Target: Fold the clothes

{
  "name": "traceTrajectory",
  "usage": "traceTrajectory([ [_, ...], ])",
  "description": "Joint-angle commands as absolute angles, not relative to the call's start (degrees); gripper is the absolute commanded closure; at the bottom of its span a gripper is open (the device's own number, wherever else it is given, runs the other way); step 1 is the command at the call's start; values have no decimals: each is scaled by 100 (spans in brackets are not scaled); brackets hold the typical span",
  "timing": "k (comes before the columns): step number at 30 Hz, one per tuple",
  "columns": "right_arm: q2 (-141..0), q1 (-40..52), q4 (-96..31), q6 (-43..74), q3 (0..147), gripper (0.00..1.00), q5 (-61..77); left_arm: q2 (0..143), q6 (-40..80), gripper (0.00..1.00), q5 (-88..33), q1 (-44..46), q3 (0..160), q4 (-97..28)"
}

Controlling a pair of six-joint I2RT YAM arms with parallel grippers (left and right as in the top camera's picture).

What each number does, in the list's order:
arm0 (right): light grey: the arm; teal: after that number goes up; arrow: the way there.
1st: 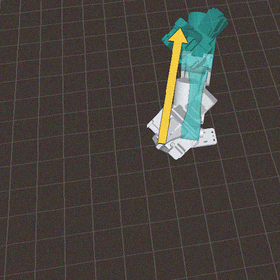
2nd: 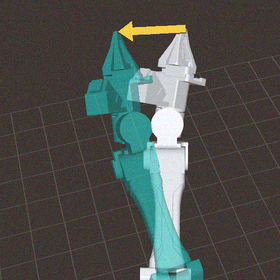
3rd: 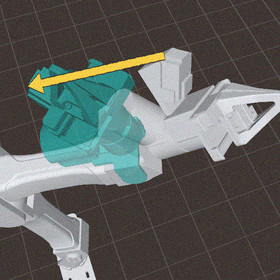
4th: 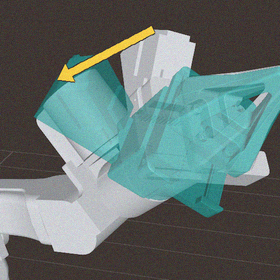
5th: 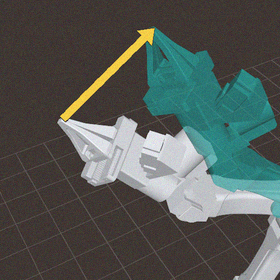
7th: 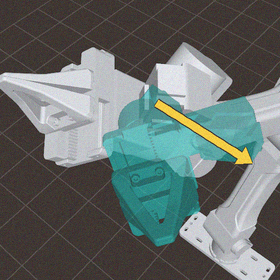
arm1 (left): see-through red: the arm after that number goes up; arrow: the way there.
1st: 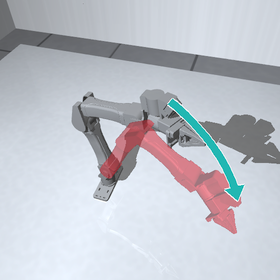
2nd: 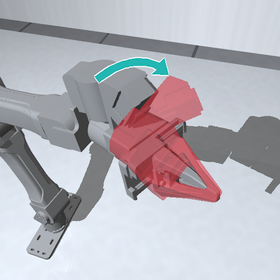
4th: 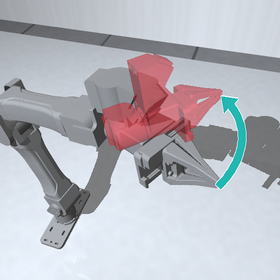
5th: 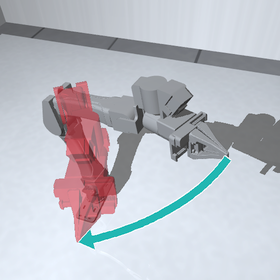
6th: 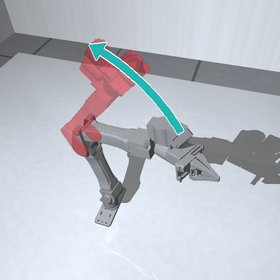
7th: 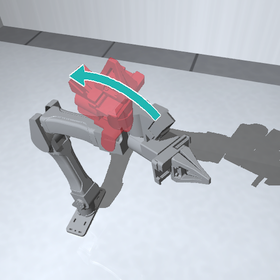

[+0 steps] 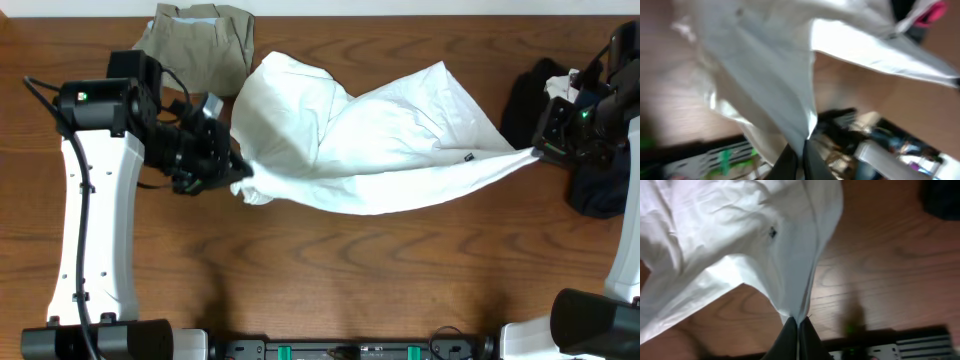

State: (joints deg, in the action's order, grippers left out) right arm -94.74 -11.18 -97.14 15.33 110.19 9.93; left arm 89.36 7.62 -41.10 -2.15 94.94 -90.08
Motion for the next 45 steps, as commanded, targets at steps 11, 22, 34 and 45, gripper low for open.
traceTrajectory([
  [11,-9360,-1068,-9734,1190,10895,61,537,8849,427,86,-2279,-226,9404,-9620],
  [22,-9358,-1063,-9732,1070,10895,47,537,8833,458,2,-2088,132,9384,-9653],
  [34,-9358,-1041,-9732,1066,10691,47,537,8833,692,0,-2093,672,8661,-9177],
  [45,-8685,-1041,-9647,1087,9421,51,582,7909,1850,0,-2088,947,6595,-7470],
])
